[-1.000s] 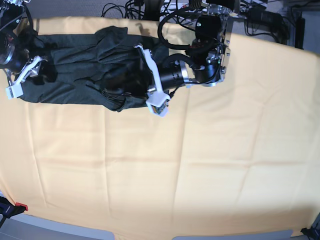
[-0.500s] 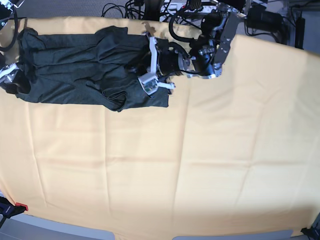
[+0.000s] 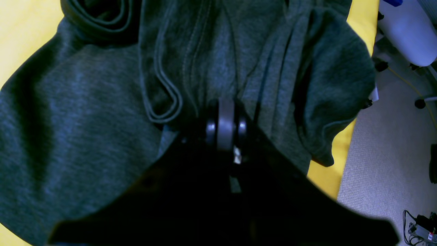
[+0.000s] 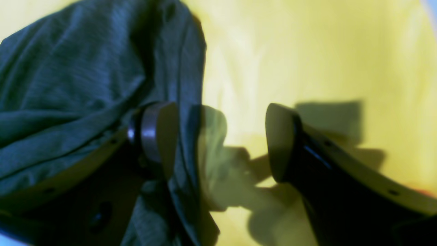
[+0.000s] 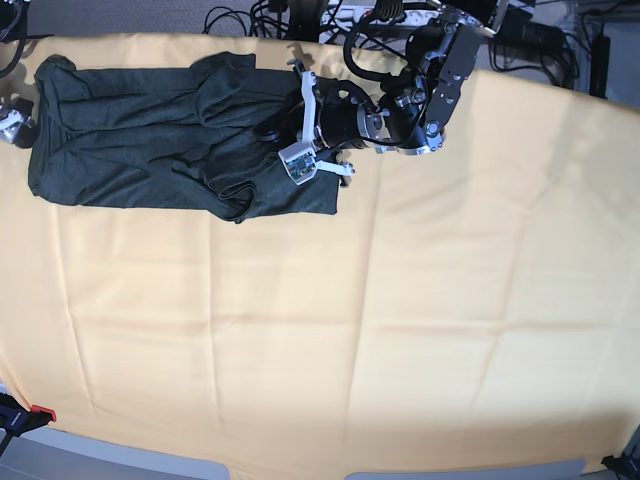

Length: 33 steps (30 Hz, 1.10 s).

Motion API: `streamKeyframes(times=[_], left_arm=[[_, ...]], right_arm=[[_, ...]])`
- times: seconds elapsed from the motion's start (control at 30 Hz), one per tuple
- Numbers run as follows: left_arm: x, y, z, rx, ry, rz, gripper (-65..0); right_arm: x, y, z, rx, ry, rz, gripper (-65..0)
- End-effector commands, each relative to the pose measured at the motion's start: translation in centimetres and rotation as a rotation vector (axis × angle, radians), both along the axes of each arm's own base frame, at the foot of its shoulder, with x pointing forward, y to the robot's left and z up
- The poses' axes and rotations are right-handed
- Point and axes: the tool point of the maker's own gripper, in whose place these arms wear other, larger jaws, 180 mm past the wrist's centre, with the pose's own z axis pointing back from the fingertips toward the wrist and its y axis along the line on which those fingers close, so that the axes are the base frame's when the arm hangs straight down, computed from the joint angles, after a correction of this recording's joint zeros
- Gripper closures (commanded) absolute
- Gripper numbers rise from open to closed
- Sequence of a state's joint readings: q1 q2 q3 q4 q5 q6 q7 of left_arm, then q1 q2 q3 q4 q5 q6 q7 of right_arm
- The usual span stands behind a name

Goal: Fold the T-shirt properly
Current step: 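Grasp the strip's other end with the right gripper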

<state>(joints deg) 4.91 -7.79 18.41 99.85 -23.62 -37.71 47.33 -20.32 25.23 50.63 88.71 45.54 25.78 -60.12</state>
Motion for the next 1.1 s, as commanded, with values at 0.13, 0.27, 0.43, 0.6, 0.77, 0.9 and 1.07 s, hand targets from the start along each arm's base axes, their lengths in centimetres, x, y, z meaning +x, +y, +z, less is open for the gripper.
streamKeyframes(times=[0.13, 0.27, 0.43, 0.6, 0.77, 0.9, 1.07], left_arm=[[0.5, -0.5, 1.5, -0.062, -0.013, 0.003, 0.0], [0.4, -0.7, 1.8, -0.079, -0.004, 0.002, 0.0], [0.4, -0.7, 1.8, -0.081, -0.004, 0.002, 0.0], [0.4, -0.8, 2.0, -0.09, -0.001, 0.002, 0.0], [0.2, -1.1, 2.5, -0.126, 0.016, 0.0, 0.0], [0.2, -1.1, 2.5, -0.13, 0.018, 0.0, 0.0], [0.2, -1.1, 2.5, -0.13, 0.019, 0.0, 0.0]], right_arm=[[-0.7, -0.2, -1.5, 0.116, -0.025, -0.015, -42.0], [-1.3, 0.9, -2.1, 0.233, -0.057, 0.0, -42.0], [-2.6, 5.1, -1.6, 0.415, -0.072, 0.165, -42.0], [-3.1, 6.7, -0.6, 0.517, -0.112, 0.197, -42.0], [-2.8, 7.7, -0.9, 0.543, -0.106, 0.22, -42.0], [-2.7, 9.8, -2.0, 0.58, -0.059, 0.277, -42.0], [-1.5, 12.3, -2.7, 0.619, -0.038, 0.35, -42.0]])
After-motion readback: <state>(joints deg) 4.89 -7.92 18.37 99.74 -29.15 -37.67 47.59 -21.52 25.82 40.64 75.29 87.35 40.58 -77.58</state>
